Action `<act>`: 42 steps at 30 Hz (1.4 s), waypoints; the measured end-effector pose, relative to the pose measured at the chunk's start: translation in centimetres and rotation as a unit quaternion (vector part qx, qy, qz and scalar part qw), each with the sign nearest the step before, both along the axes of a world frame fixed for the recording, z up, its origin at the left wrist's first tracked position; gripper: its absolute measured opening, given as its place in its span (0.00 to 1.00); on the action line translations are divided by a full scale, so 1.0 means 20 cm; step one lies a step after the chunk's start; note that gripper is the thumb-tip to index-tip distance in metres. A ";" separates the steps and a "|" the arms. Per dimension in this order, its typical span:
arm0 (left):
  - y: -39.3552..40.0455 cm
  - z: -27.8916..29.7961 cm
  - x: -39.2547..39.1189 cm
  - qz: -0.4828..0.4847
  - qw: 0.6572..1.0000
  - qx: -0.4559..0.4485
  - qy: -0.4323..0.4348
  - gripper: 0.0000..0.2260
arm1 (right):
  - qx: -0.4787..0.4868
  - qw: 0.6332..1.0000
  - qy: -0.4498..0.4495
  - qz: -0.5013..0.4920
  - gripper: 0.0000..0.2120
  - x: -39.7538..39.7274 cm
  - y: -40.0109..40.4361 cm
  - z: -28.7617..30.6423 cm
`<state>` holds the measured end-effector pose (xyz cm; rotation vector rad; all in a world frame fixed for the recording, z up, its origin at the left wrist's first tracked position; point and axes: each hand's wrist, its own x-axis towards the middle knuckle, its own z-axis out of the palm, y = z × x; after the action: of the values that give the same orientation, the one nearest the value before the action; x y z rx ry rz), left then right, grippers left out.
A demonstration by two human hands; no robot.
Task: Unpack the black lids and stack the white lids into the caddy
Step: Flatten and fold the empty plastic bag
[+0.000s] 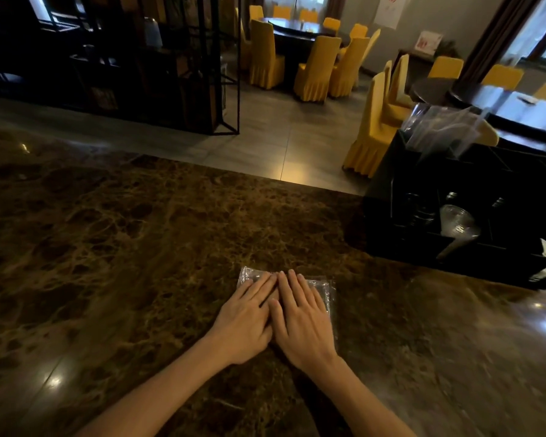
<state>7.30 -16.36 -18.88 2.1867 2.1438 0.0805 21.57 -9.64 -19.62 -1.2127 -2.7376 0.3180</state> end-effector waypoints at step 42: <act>-0.02 0.10 0.07 0.155 0.988 0.002 -0.029 0.25 | -0.464 0.587 0.544 -0.380 0.29 0.22 -0.52 0.26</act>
<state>8.77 -16.73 -16.84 1.8089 2.4298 0.1639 26.06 -20.10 -14.37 -1.4107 -0.7515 1.7241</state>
